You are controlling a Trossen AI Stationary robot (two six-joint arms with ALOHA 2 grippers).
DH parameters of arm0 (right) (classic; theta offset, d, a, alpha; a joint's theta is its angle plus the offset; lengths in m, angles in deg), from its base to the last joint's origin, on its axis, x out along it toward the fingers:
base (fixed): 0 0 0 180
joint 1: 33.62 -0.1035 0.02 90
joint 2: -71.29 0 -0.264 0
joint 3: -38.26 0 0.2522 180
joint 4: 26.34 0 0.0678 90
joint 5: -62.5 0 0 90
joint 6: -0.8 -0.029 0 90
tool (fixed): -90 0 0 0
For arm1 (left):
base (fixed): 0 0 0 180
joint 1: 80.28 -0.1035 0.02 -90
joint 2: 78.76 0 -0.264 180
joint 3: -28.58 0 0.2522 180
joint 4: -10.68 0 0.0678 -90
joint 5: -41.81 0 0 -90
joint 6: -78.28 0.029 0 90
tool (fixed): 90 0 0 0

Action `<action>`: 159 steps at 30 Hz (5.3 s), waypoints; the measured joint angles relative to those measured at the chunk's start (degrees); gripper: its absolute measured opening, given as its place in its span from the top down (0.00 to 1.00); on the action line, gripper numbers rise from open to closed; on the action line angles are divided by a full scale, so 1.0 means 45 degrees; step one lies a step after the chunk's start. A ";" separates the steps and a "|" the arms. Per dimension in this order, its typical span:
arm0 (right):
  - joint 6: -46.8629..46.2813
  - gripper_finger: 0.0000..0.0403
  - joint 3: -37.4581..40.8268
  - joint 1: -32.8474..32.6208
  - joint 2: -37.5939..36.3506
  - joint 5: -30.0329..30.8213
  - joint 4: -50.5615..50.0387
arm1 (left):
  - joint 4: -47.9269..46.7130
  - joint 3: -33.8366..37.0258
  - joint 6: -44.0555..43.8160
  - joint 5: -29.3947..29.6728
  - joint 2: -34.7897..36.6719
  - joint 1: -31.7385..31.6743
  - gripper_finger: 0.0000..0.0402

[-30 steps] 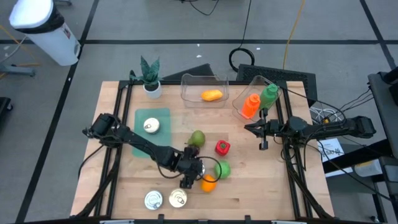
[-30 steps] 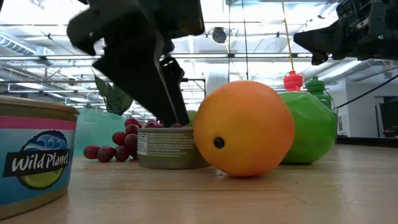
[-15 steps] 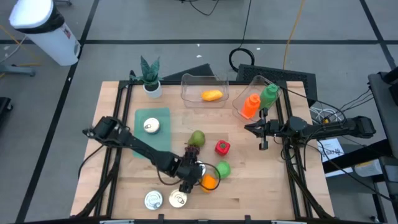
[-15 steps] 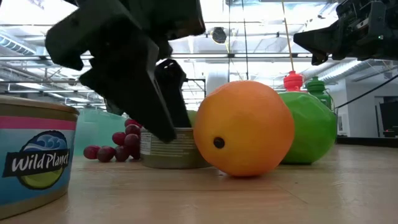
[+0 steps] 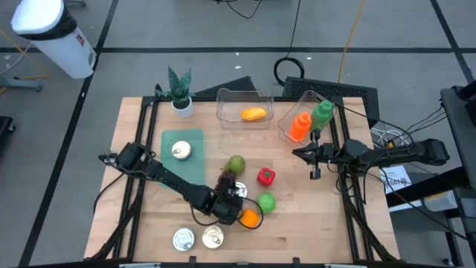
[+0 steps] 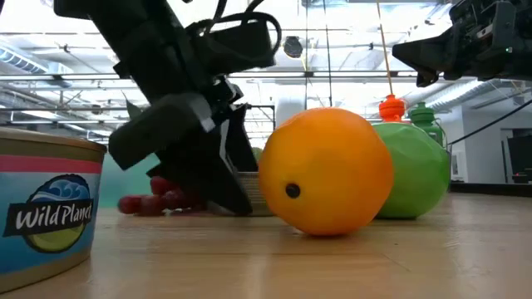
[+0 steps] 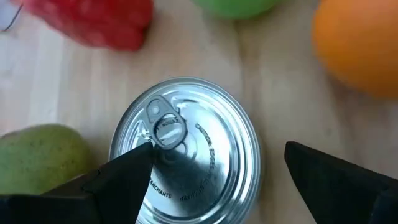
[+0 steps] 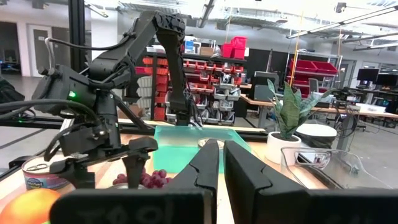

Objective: Pick & Place Food Item
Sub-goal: Put the green tuna can into the green bin

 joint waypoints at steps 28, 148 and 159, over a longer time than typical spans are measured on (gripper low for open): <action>0.0000 0.97 -0.0003 -0.0001 0.0005 0.0005 -0.0024 | -0.0034 -0.0024 -0.1179 0.0150 0.0062 -0.0180 0.99; 0.0000 0.97 -0.0004 -0.0001 0.0000 0.0005 -0.0069 | 0.0787 0.4051 -1.2006 -0.5360 0.2976 0.0735 0.47; 0.0000 0.97 -0.0003 -0.0002 0.0005 0.0005 -0.0073 | 0.0761 0.4037 -1.2124 -0.5197 0.2995 0.0357 0.93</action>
